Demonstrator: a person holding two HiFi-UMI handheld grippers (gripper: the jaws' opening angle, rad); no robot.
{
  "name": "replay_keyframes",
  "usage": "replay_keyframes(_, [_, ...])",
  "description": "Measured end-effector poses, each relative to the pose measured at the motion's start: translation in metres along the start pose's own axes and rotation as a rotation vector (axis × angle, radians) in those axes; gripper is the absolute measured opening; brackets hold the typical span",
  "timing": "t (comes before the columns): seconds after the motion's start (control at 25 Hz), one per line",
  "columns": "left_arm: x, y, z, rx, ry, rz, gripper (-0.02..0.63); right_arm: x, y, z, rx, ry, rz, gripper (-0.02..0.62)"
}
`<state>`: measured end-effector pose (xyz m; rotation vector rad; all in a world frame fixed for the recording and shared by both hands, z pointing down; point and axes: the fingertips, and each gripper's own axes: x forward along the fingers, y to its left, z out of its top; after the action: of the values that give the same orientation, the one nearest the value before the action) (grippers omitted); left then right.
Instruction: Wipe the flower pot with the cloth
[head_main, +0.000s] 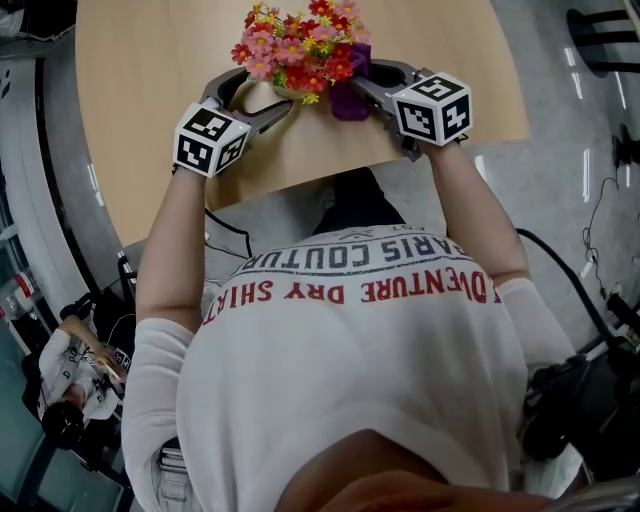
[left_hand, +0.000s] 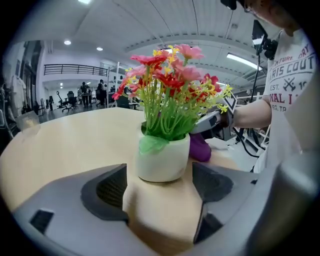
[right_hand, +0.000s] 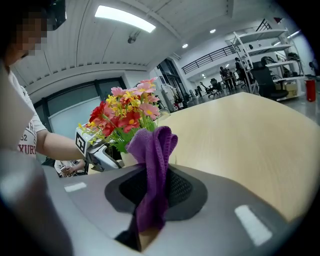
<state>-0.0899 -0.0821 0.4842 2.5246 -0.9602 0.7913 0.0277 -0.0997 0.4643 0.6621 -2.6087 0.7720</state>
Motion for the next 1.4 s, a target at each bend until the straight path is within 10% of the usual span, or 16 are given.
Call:
replay_keyframes(0.48, [0.014,-0.006,0.031,-0.046,-0.048,0.016,0.413,-0.003,-0.051,0.022,0.002,0.005,0.000,0.068])
replay_keyframes(1.0, [0.029,-0.010,0.027,-0.064,-0.053,0.007,0.410,0.020,-0.041,0.024,-0.038,0.033,0.200,0.067])
replay_keyframes(1.4, [0.018,-0.001,0.022,0.062,0.051,-0.160,0.405,0.012,0.000,0.014,-0.050,0.055,0.280,0.067])
